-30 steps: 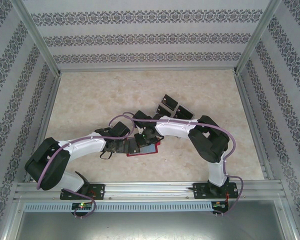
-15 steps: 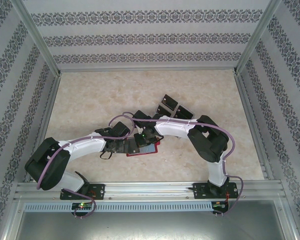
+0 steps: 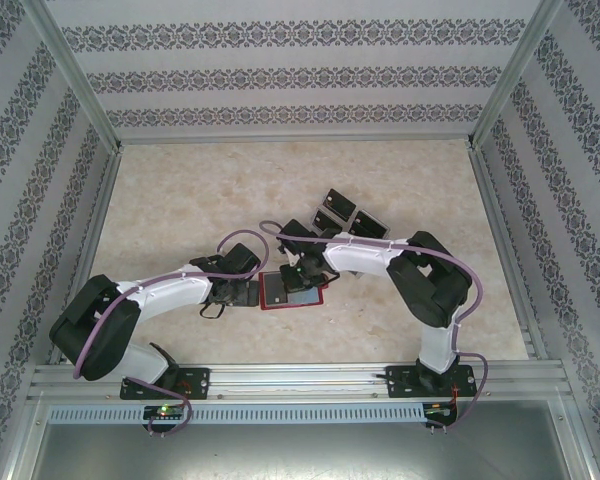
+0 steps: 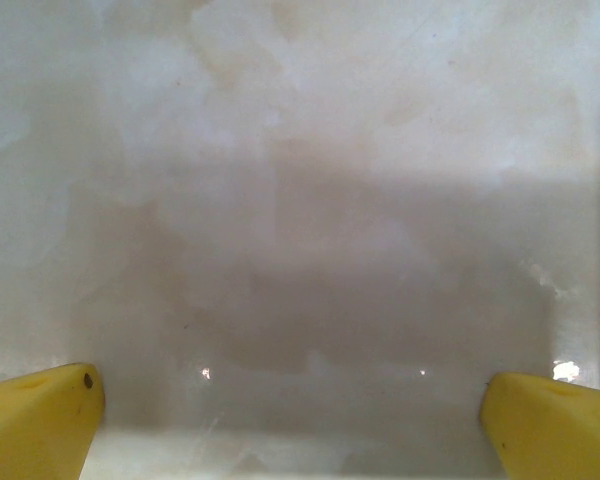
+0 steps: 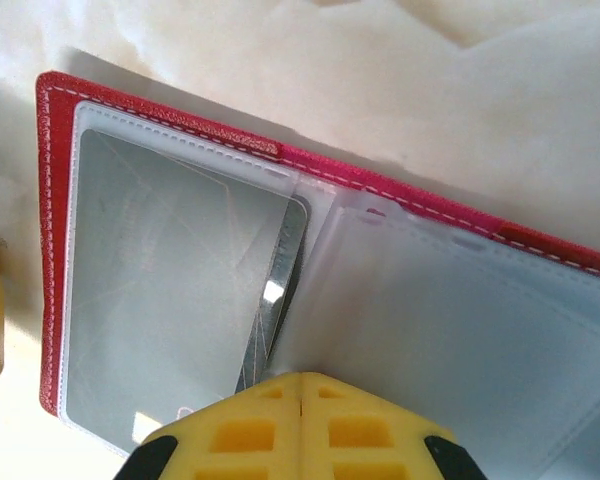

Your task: Put the credit cards into the card holder

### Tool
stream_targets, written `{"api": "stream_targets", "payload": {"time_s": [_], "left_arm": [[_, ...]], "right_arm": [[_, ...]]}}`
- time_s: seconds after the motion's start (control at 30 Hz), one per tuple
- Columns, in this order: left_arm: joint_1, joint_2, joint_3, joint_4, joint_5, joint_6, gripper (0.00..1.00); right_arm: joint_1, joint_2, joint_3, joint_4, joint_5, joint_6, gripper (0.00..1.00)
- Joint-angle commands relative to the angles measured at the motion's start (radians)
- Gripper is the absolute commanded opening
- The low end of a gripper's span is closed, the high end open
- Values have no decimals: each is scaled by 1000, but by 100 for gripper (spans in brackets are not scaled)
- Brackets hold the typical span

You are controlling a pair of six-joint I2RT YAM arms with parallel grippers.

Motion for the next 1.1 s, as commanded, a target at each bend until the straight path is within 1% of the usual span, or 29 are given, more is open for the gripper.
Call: {"api": "stream_targets", "payload": {"time_s": [0.0, 0.17, 0.37, 0.67, 0.87, 0.97, 1.07], "left_arm": [[-4, 37, -33, 3, 5, -14, 100], [-4, 32, -19, -8, -2, -6, 100], [-4, 22, 20, -17, -9, 6, 100], [-4, 50, 34, 6, 5, 15, 100], [-4, 62, 33, 15, 10, 15, 100], [-4, 64, 31, 18, 11, 15, 100], [-4, 69, 31, 23, 14, 16, 100]], "right_arm": [[-14, -31, -34, -14, 23, 9, 0], [-14, -80, -39, 15, -20, 18, 0], [-15, -129, -21, 17, -30, 32, 0], [-8, -79, -42, 70, -39, 57, 0], [-6, -33, -33, 75, -38, 54, 0], [-6, -35, -45, 75, -33, 52, 0], [-8, -74, -64, 84, -29, 60, 0]]}}
